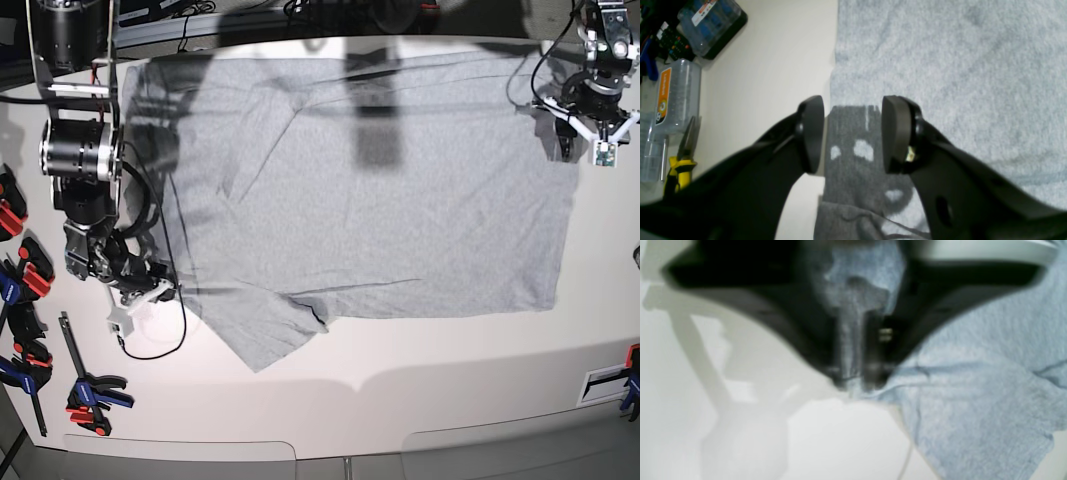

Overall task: Fold the T-shirt properly
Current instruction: 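Grasp the hem corners with the right and left grippers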

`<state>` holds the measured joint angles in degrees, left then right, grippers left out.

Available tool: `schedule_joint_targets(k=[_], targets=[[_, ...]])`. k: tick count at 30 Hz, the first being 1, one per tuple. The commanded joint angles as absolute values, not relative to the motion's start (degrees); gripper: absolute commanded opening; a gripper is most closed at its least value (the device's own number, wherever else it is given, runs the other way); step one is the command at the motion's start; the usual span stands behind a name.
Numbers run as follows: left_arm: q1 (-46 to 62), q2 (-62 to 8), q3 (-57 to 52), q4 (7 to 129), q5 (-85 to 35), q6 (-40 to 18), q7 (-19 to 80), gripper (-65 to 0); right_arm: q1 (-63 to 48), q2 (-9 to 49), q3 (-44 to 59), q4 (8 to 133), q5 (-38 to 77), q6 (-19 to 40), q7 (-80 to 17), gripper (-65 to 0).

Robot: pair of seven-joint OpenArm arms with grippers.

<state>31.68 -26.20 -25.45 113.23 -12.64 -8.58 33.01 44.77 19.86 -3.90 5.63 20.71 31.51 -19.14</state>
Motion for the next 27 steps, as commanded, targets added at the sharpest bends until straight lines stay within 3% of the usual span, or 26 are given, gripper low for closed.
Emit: schedule_joint_targets(k=[1,5,8,15,20,23,27], targets=[[30.8,-27.0,-25.9,113.9,-12.7,-8.1,31.7,-38.8,44.9,19.8,-4.0,5.3,18.2,31.3,-24.1,-65.0],[25.3,-28.2,-25.9,108.7,-15.4,-8.3,31.5,-39.0,44.9,19.8,-4.0,5.3,18.2,31.3,-25.1,-65.0],[16.8,-31.1,-25.9,97.5,-20.1,-10.4,30.2,-40.5,44.9,19.9,-4.0,5.3,18.2,31.3,-25.1,-65.0],[-16.8,-38.0,-25.8,55.9,-31.9,-20.8,30.2,-40.5,44.9,19.8,-4.0,5.3,18.2,33.1,-25.0,-65.0],[-37.8,-41.8,-25.8,26.8,-34.3,-22.8,26.7,-40.5,44.9,19.8,-4.0,5.3,18.2,33.1,-25.1,-65.0],[-44.6,-43.1,-25.8,15.5,-33.9,-22.8,22.3,-40.5,44.9,19.9,-4.0,5.3,18.2,33.1,-25.1,-65.0],[-47.9,-42.5,-25.8,9.4,-32.5,-22.5,21.7,-40.5,45.0,19.8,-4.0,5.3,18.2,33.2,-25.1,-65.0]])
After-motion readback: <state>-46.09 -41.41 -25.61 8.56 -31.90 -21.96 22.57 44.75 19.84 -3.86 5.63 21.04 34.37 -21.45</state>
